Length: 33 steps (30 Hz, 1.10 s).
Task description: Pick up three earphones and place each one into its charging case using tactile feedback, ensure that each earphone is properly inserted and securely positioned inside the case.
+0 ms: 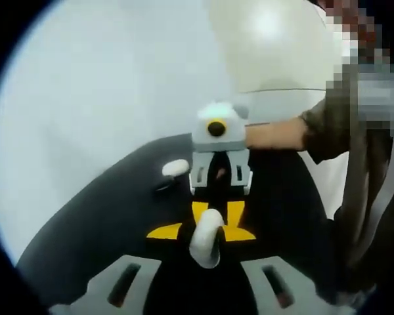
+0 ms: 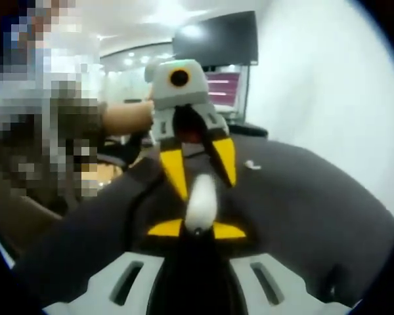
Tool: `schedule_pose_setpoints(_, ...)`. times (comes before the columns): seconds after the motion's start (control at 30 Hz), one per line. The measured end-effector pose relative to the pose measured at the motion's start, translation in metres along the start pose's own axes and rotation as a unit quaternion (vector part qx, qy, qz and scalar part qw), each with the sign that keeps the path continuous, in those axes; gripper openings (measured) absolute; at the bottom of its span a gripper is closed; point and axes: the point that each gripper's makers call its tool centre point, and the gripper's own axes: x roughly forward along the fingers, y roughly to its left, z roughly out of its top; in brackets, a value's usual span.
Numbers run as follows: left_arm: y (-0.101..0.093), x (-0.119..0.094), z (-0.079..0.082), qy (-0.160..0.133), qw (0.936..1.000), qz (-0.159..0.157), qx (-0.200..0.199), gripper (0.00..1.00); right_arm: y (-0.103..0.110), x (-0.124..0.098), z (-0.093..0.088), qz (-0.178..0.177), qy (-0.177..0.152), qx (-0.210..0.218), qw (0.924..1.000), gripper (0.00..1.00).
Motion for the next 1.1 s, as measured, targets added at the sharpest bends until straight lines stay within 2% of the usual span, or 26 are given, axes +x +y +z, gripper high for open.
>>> schedule_pose_setpoints(0.43,0.004,-0.002,0.004,-0.008,0.9999,0.011,0.01,0.21,-0.001,0.0,0.0,0.002,-0.001,0.004,1.0,0.16)
schedule_pose_setpoints(0.47,0.008,-0.004,0.013,-0.031,0.9993,0.02,0.004,0.15,-0.001,0.0,0.0,0.002,-0.001,0.005,1.0,0.15)
schedule_pose_setpoints(0.5,0.031,-0.011,0.016,-0.036,0.9959,0.082,0.013,0.0,0.009,0.001,0.004,0.032,-0.009,-0.015,0.9993,0.15)
schedule_pose_setpoints(0.53,0.041,-0.014,0.02,-0.045,0.9935,0.103,0.016,0.04,0.005,0.003,0.009,0.014,-0.019,-0.024,0.9994,0.16)
schedule_pose_setpoints(0.57,0.039,-0.016,0.017,-0.042,0.9959,0.08,0.004,0.03,0.008,0.001,0.003,0.019,-0.004,-0.011,0.9998,0.16)
schedule_pose_setpoints(0.6,0.034,-0.015,0.015,-0.043,0.9972,0.055,-0.027,0.04,0.008,0.0,0.001,0.018,-0.003,0.004,0.9998,0.16)
schedule_pose_setpoints(0.63,0.033,-0.015,0.012,-0.039,0.9977,0.046,-0.032,0.08,0.006,0.0,0.001,0.017,-0.004,0.002,0.9998,0.16)
schedule_pose_setpoints(0.67,0.035,-0.015,0.01,-0.035,0.9978,0.051,-0.022,0.1,0.006,0.0,0.001,0.016,-0.004,0.002,0.9999,0.16)
schedule_pose_setpoints(0.73,0.035,-0.017,0.006,-0.026,0.9979,0.055,-0.021,0.06,0.007,0.0,0.0,0.016,-0.005,0.001,0.9999,0.16)
schedule_pose_setpoints(0.77,0.037,-0.021,0.005,-0.027,0.9977,0.058,-0.021,0.06,0.007,-0.001,0.0,0.017,-0.005,0.001,0.9998,0.16)
schedule_pose_setpoints(0.83,0.046,-0.035,0.011,-0.051,0.9949,0.076,-0.042,0.06,0.008,0.0,0.0,0.017,-0.006,0.0,0.9998,0.16)
schedule_pose_setpoints(0.9,0.069,-0.061,0.015,-0.073,0.988,0.12,-0.063,0.07,0.008,0.0,0.0,0.017,-0.007,0.001,0.9998,0.16)
schedule_pose_setpoints(0.97,0.084,-0.08,0.014,-0.085,0.9818,0.147,-0.084,0.09,0.008,0.0,0.0,0.018,-0.007,0.002,0.9998,0.16)
schedule_pose_setpoints(1.0,0.09,-0.09,0.012,-0.091,0.9787,0.156,-0.098,0.13,0.009,0.0,0.0,0.018,-0.008,0.002,0.9998,0.16)
schedule_pose_setpoints(1.07,0.101,-0.108,0.002,-0.08,0.975,0.173,-0.114,0.14,0.008,0.001,0.001,0.018,-0.008,0.003,0.9998,0.16)
schedule_pose_setpoints(1.1,0.106,-0.116,-0.005,-0.069,0.9736,0.186,-0.114,0.11,0.008,0.001,0.001,0.018,-0.008,0.003,0.9998,0.16)
